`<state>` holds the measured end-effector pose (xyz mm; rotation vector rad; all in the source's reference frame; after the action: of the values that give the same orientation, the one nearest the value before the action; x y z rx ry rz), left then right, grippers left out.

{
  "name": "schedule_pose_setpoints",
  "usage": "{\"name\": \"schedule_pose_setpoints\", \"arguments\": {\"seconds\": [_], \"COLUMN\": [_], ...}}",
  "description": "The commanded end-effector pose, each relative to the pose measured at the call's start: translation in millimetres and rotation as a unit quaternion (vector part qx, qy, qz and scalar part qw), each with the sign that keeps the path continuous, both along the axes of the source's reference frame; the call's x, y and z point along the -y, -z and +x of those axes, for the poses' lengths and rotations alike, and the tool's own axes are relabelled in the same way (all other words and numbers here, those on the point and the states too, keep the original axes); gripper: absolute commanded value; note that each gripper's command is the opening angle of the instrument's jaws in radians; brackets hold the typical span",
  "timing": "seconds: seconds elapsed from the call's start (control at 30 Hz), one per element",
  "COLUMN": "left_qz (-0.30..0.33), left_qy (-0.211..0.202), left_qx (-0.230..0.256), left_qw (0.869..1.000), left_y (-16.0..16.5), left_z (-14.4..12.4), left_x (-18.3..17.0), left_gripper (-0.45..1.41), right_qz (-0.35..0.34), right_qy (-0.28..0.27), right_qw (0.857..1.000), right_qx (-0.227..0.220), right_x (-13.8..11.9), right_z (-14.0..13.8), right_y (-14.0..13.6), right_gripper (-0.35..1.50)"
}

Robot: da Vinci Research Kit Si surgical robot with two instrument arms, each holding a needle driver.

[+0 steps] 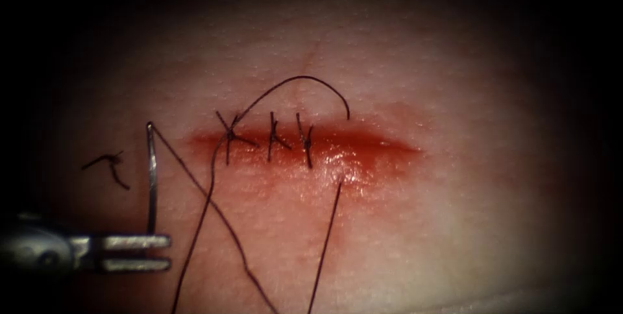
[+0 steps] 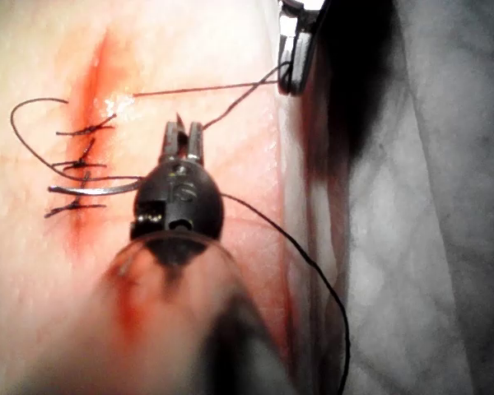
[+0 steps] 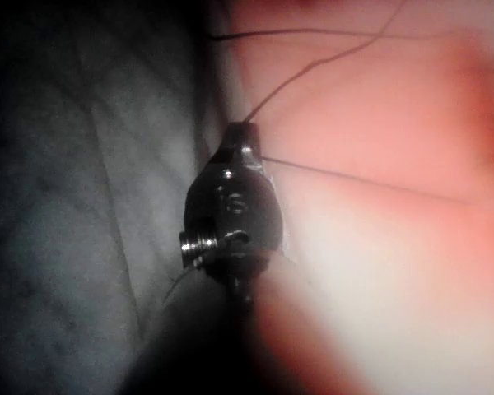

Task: Wound Closure
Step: Use the right needle driver to pull the suture through until only a short tail is left.

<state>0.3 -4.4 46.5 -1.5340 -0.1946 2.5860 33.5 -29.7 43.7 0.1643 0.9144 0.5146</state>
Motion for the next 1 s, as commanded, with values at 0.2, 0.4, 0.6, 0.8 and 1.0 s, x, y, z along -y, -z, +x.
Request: {"name": "schedule_pose_setpoints", "arguments": {"seconds": [0.2, 0.4, 0.6, 0.8, 1.0], "left_qz": [0.003, 0.005, -0.021, -0.021, -0.023], "left_qy": [0.003, 0.01, 0.055, 0.062, 0.063], "left_qx": [-0.004, 0.001, -0.017, -0.027, -0.031], "left_qw": [1.0, 1.0, 0.998, 0.997, 0.997], "left_y": [0.1, -0.1, -0.5, -1.4, -1.5], "left_z": [0.1, 1.1, 3.5, 3.2, 3.2], "left_x": [0.3, -1.3, -3.7, -3.8, -3.8], "left_gripper": [-0.45, -0.45, -0.45, -0.45, -0.45], "right_qz": [-0.033, -0.081, -0.118, -0.144, -0.146], "right_qy": [0.008, 0.02, 0.036, 0.054, 0.058], "right_qw": [0.999, 0.996, 0.992, 0.988, 0.987], "right_qx": [-0.019, -0.04, -0.034, -0.007, 0.009], "right_x": [0.7, -4.3, -8.7, -11.4, -13.5], "right_z": [2.1, -0.7, -3.8, -4.2, -3.5], "right_y": [0.9, -1.6, -4.3, -7.3, -10.7], "right_gripper": [0.19, 1.3, 1.26, 1.16, 1.16]}}
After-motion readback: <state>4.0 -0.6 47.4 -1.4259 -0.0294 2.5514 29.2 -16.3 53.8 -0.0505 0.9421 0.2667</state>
